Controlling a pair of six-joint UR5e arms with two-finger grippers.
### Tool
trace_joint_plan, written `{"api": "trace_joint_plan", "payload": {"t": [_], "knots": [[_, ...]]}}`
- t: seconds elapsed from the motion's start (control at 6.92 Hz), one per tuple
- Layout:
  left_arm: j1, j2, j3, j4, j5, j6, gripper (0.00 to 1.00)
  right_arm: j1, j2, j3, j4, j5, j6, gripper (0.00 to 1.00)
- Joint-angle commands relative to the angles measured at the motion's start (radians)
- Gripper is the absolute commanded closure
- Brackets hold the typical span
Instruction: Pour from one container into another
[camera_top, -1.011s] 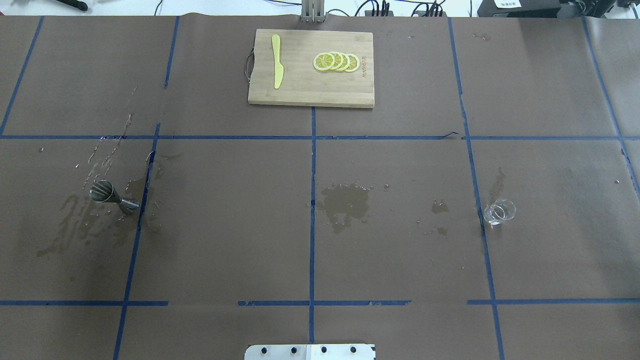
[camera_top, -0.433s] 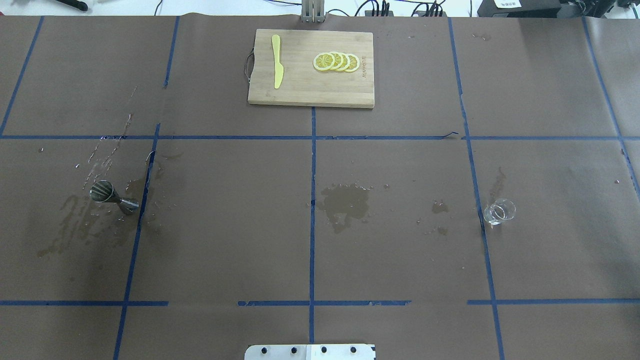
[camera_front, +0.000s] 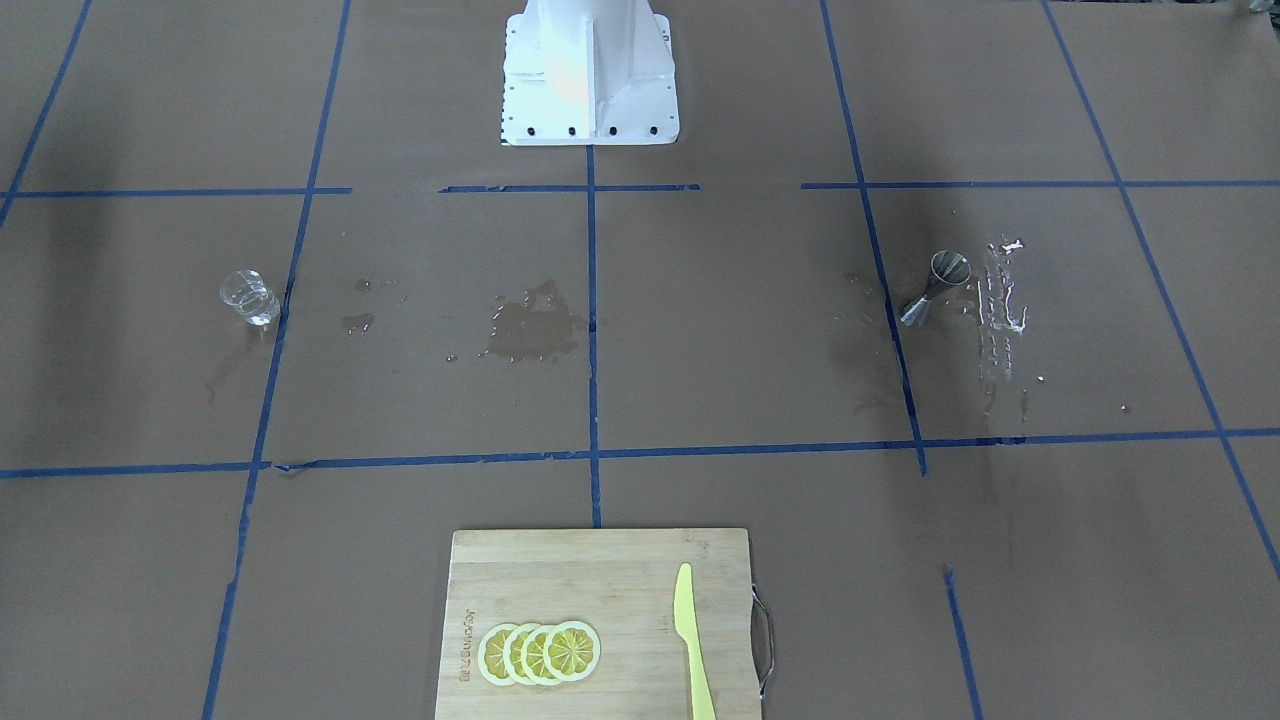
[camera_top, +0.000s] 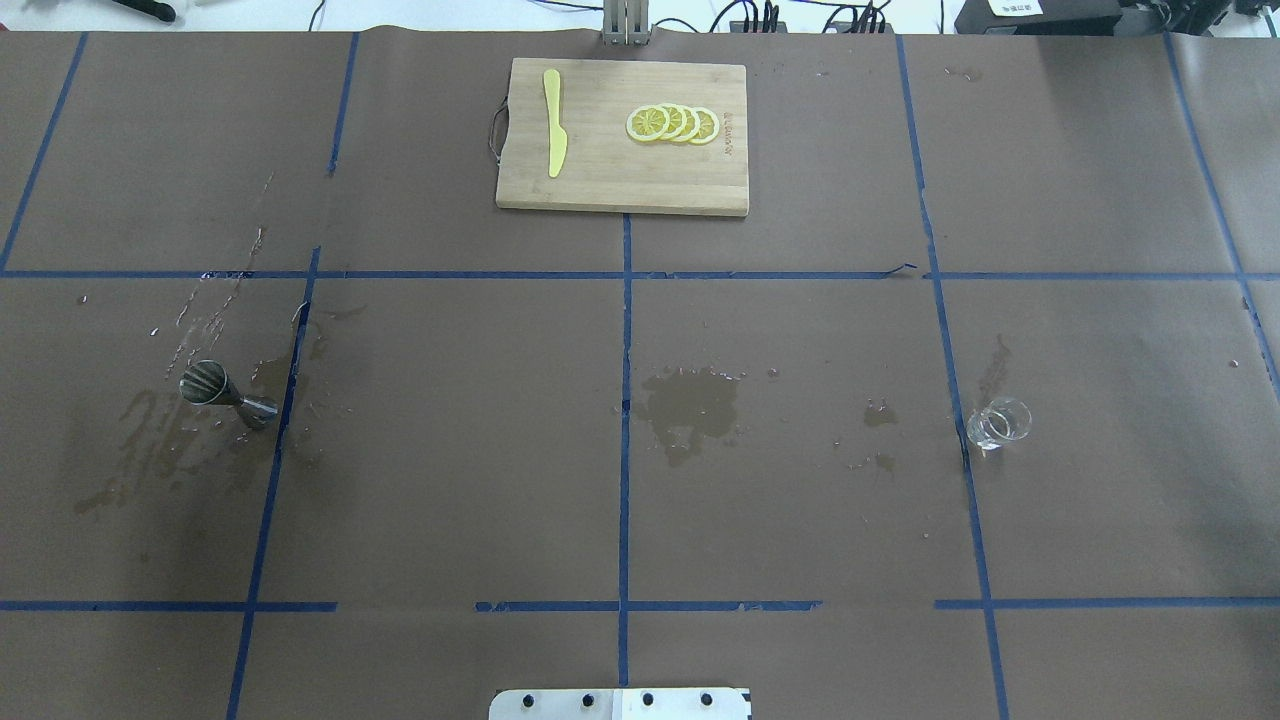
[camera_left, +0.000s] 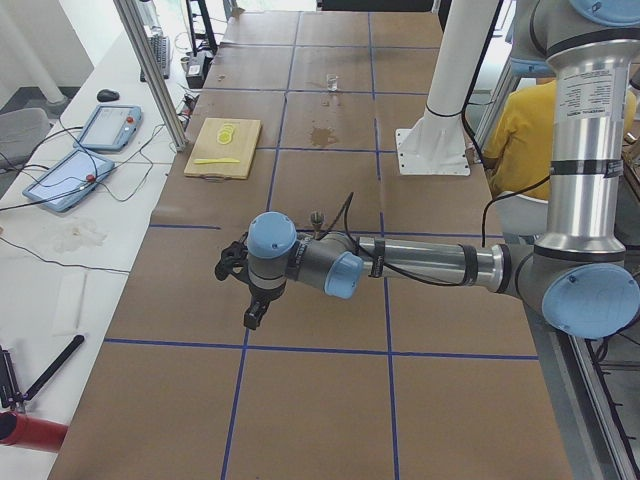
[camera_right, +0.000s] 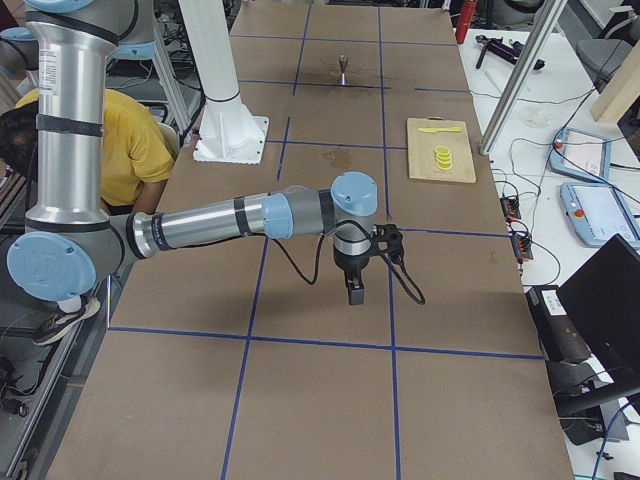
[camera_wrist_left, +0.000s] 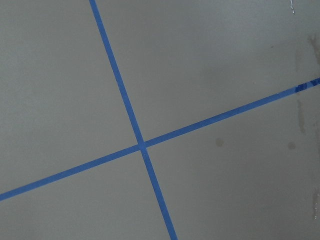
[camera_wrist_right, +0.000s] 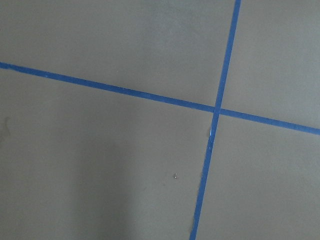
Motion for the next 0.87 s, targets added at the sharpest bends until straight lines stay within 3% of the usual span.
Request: {"api": "trace_joint_plan", "payload": {"t": [0.0,0.29,0.43,0.72], "knots": [[-0.002,-0.001,-0.01,-0.037,0.001,0.004,0.0,0.0,0.006,-0.01,0.029,0.006,0.013,0.0],[-0.002,0.017,0.031,-0.235,-0.001,0.007,0.0,0.002,-0.002,-0.012,0.031,0.006,0.01,0.0],[0.0,0.016,0.107,-0.344,-0.001,-0.005,0.0,0.002,-0.003,-0.014,0.031,0.006,0.01,0.0],[-0.002,0.016,0.108,-0.373,-0.001,-0.027,0.0,0.002,-0.009,-0.015,0.031,0.006,0.008,0.0]]}}
